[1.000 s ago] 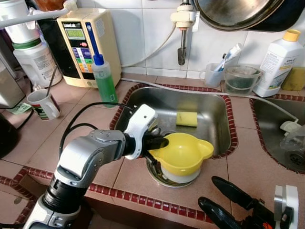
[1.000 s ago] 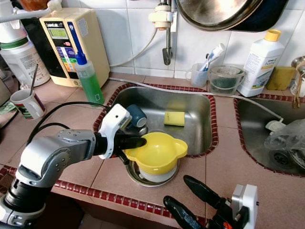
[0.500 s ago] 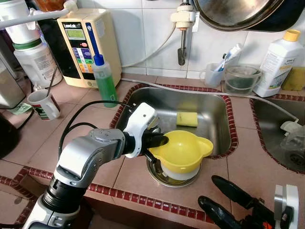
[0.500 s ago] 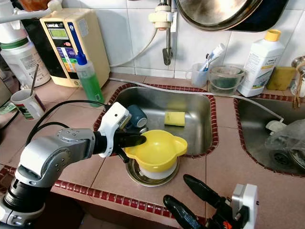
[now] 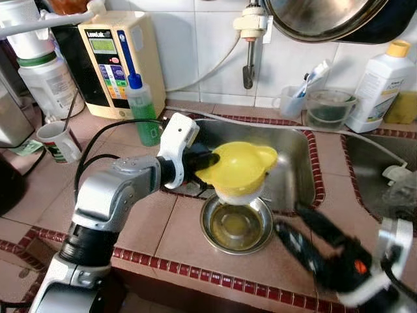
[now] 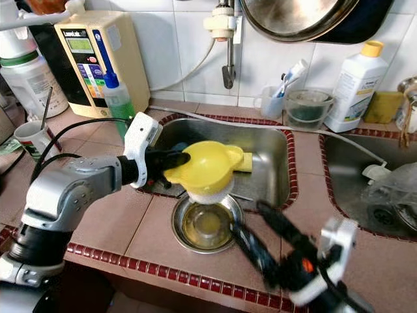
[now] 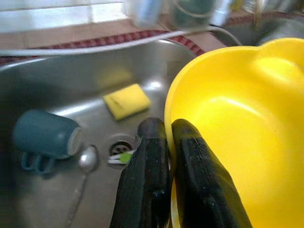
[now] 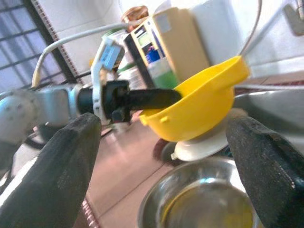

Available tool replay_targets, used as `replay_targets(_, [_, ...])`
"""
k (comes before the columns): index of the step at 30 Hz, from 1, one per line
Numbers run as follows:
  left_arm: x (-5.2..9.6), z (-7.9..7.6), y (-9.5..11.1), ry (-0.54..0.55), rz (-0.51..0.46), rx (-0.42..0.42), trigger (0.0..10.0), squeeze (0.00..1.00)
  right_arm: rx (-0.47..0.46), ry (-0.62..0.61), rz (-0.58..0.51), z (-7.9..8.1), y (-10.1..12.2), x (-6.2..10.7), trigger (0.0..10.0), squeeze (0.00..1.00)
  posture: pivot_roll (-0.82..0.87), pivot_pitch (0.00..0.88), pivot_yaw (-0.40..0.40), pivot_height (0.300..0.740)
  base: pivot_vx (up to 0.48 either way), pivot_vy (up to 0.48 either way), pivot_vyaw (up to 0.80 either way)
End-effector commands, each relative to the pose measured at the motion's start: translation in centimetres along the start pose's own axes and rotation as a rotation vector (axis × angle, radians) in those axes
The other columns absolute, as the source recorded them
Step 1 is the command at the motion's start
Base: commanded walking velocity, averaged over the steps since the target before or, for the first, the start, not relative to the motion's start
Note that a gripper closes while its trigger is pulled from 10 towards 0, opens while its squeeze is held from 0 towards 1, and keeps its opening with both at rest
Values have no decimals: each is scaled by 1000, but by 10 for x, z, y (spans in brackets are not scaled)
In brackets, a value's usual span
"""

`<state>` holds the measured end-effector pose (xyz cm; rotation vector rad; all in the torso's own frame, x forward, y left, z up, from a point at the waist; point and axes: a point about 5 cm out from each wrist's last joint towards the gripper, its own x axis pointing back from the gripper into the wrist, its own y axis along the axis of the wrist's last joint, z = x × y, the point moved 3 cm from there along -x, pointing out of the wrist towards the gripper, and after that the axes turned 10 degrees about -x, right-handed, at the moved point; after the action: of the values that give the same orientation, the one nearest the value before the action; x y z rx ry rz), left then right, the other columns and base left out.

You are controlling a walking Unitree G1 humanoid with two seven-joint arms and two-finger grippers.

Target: Kitchen organization

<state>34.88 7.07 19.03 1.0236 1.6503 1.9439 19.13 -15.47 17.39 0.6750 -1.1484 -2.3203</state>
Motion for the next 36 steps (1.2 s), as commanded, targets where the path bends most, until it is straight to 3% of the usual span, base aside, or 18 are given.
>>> replay_targets(1, [1, 8, 10, 38, -30, -21, 10000, 0, 1, -14, -5, -1, -1, -2, 10000, 0, -112, 0, 79, 740, 0, 0, 0])
replay_targets(8, [-16, 21, 5, 137, -55, -53, 10000, 0, 48, -114, -108, -11, 8, -22, 10000, 0, -107, 0, 69, 740, 0, 0, 0])
replay_targets(19, [-42, 38, -5, 260, -94, -71, 10000, 0, 55, -170, -190, -2, 10, -35, 10000, 0, -148, 9, 86, 740, 0, 0, 0])
replay_targets(25, [-52, 42, -15, 287, -80, -77, 10000, 0, 41, -215, -199, 2, 6, -29, 10000, 0, -179, 36, 101, 740, 0, 0, 0])
replay_targets(36, [-56, 53, -29, 336, -17, -139, 10000, 0, 42, -381, -172, 5, -2, 5, 10000, 0, -242, 117, 130, 740, 0, 0, 0])
